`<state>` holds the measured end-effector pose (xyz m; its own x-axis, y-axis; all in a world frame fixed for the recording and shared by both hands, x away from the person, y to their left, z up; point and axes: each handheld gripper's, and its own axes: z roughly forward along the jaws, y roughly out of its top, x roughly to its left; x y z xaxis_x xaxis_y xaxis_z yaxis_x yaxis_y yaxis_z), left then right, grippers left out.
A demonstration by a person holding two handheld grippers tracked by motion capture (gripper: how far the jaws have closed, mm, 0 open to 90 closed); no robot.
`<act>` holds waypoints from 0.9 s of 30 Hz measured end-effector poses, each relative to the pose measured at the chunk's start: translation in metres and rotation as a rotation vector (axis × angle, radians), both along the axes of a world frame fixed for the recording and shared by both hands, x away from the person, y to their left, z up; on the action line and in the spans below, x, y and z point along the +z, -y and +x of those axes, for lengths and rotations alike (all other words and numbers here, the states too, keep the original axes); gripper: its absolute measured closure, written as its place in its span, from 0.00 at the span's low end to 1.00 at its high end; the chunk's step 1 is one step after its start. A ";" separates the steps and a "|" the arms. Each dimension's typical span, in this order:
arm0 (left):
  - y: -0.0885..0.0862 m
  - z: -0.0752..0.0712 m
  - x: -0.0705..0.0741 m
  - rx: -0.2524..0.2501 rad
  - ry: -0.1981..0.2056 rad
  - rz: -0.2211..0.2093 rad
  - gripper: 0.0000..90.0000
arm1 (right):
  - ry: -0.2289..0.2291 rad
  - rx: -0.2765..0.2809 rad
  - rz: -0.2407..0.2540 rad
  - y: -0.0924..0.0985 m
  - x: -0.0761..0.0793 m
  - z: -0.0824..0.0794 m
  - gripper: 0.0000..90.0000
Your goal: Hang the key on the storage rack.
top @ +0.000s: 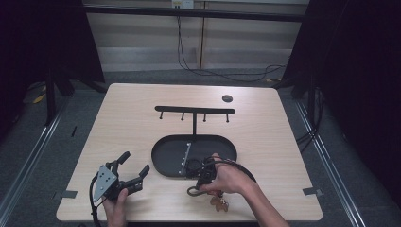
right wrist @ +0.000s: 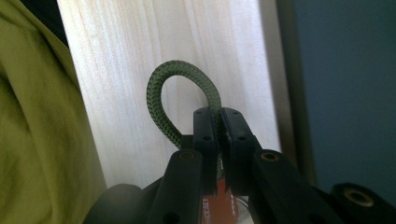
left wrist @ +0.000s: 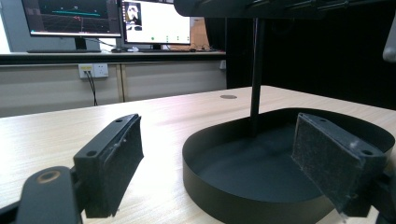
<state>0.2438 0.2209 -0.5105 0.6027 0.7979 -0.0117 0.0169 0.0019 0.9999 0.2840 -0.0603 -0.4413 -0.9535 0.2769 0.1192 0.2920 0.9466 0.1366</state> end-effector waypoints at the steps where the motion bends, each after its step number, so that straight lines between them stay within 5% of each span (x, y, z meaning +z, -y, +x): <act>1: 0.000 0.000 0.000 0.000 0.000 0.001 0.18 | 0.000 0.006 -0.001 0.000 0.003 0.001 0.95; 27: 0.000 0.000 0.000 0.002 -0.001 -0.005 0.18 | 0.050 0.011 -0.034 0.010 0.067 0.010 0.95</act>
<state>0.2438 0.2205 -0.5105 0.6012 0.7990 -0.0166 0.0181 0.0072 0.9998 0.2936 -0.0702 -0.3746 -0.9610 0.2693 0.0623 0.2750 0.9541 0.1183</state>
